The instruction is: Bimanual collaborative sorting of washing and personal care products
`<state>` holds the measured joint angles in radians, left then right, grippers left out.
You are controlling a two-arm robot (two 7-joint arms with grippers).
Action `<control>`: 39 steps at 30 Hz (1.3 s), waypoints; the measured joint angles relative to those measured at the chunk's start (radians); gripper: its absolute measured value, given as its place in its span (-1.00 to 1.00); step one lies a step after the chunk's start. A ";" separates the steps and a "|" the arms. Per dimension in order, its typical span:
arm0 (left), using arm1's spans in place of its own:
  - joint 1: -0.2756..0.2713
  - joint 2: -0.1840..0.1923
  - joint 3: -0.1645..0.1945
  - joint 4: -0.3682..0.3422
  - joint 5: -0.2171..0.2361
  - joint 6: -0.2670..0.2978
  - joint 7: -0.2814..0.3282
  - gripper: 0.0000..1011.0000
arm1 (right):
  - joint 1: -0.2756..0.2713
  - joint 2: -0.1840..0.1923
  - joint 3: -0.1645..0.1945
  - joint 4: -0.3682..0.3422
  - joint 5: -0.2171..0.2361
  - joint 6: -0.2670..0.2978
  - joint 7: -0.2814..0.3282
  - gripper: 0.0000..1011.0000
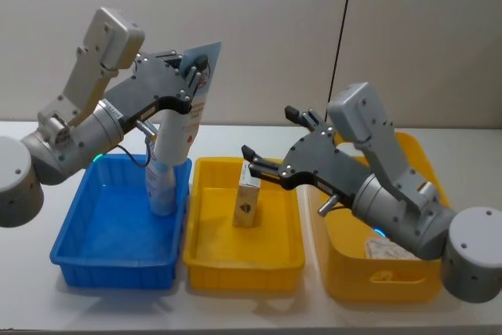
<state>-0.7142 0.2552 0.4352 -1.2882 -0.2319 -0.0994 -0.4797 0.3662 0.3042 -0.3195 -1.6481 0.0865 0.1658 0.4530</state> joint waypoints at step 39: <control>0.085 0.028 -0.017 -0.174 0.048 0.103 0.069 -0.84 | 0.069 -0.139 -0.038 0.110 0.161 0.199 0.010 0.99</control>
<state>-0.6290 0.2834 0.4184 -1.4621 -0.1843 0.0035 -0.4104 0.4353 0.1648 -0.3577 -1.5378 0.2473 0.3652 0.4631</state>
